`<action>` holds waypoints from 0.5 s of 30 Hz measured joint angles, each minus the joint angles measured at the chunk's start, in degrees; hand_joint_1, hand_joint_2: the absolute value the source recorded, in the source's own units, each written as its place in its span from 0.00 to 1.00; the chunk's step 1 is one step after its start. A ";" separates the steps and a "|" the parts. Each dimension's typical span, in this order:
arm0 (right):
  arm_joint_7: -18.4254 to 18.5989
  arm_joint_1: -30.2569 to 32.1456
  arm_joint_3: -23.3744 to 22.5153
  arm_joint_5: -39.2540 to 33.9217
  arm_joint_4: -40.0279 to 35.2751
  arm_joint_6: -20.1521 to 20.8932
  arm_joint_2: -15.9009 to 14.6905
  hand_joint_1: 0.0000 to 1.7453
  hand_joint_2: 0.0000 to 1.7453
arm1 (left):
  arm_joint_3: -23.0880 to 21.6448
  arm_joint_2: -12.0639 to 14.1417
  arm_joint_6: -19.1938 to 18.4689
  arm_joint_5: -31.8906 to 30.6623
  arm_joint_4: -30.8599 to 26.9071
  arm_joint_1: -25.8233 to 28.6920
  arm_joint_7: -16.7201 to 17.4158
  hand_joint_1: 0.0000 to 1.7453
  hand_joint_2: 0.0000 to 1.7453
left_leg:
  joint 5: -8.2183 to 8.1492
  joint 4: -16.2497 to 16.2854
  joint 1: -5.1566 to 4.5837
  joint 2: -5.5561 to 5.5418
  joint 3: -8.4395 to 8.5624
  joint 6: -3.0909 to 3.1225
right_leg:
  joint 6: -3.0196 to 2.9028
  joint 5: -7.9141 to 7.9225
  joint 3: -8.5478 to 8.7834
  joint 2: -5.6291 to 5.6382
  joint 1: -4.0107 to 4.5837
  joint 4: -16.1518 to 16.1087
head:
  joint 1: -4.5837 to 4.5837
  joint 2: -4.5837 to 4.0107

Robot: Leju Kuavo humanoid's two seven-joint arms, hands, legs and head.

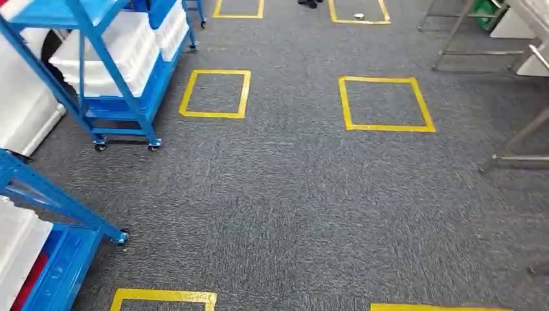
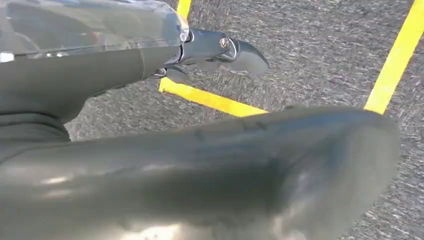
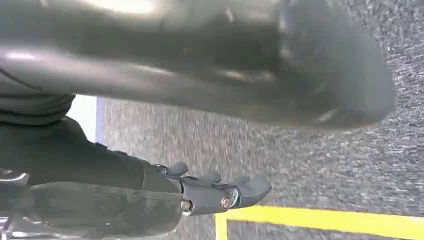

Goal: Take the parts from the cabinet and place them on the table.

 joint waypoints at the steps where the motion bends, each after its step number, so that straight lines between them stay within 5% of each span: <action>1: -0.17 0.03 0.24 0.61 0.00 0.28 -0.22 0.00 0.00 | -0.13 -0.11 -0.17 0.00 0.00 0.01 -0.26 0.00 0.00 | -0.08 0.21 0.11 -0.84 0.01 -0.13 | 0.20 1.71 0.43 0.02 -0.15 -1.32 | 0.00 0.00; 3: -1.12 0.09 1.01 1.66 0.00 0.33 -0.37 0.00 0.00 | -0.24 -0.22 -0.35 0.26 0.02 -0.03 -0.35 0.00 0.00 | -0.50 1.05 0.46 -2.44 0.01 -0.71 | 0.60 7.38 4.38 0.84 -0.68 -10.14 | 0.00 0.00; 4: -1.33 0.10 1.42 1.99 0.00 -0.05 -0.35 0.00 0.00 | -0.24 -0.22 -0.44 0.61 0.02 -0.06 -0.33 0.00 0.00 | -0.84 1.60 0.63 -3.07 -0.11 -1.11 | 0.75 9.21 6.36 2.63 -1.11 -14.68 | 0.00 0.00; 5: -1.38 0.12 1.64 2.14 0.04 -0.29 -0.17 0.00 0.00 | -0.22 -0.20 -0.55 0.72 0.02 -0.15 -0.31 0.00 0.00 | -1.21 2.20 0.41 -3.56 -0.71 -1.67 | 0.77 7.88 6.76 5.28 -1.16 -15.40 | 0.02 0.00; 6: -1.40 -0.02 1.88 2.44 0.07 -0.35 -0.06 0.00 0.00 | -0.22 -0.20 -0.59 0.90 0.02 -0.30 -0.24 0.00 0.00 | -1.22 2.58 0.45 -4.20 -1.04 -2.03 | -0.11 8.14 6.59 4.55 -1.01 -15.30 | -0.07 0.00; 9: -1.29 -0.32 2.58 2.80 0.07 -0.29 0.04 0.00 0.00 | -0.20 -0.20 -0.61 1.20 0.02 0.03 -0.50 0.00 0.00 | -0.91 2.29 0.89 -5.84 -1.50 -3.13 | -1.40 8.29 6.69 2.70 -0.60 -15.70 | -0.07 0.00; 10: -1.09 -0.33 2.69 2.84 0.07 -0.29 0.20 0.00 0.00 | -0.20 -0.20 -0.61 1.25 0.02 0.15 -0.70 0.00 0.00 | -1.29 2.82 0.94 -4.73 -1.57 -3.21 | -1.88 8.43 6.86 1.84 -0.76 -15.96 | -0.04 0.00; 12: -1.03 -0.11 2.71 2.84 0.04 -0.26 0.20 0.00 0.00 | -0.20 -0.28 -0.61 1.25 0.02 -0.12 -1.18 0.00 0.00 | -5.03 9.07 0.74 -0.27 -4.61 -3.46 | -2.57 8.37 6.87 0.45 -0.36 -16.08 | -0.07 0.00; 14: -0.98 0.11 2.73 2.82 0.04 -0.09 0.16 0.00 0.00 | -0.20 -0.31 -0.61 1.25 0.02 -0.40 -1.60 0.00 0.00 | -8.79 18.33 0.85 0.91 -9.12 -3.59 | -2.87 8.17 6.89 -1.36 0.15 -16.07 | -0.07 0.00; 15: -0.92 0.11 2.73 2.82 0.04 0.04 0.11 0.00 0.00 | -0.20 -0.33 -0.61 1.25 0.02 -0.35 -1.62 0.00 0.00 | -9.01 20.45 0.85 1.05 -10.18 -3.56 | -2.93 8.10 6.92 -2.04 0.32 -16.06 | -0.07 0.00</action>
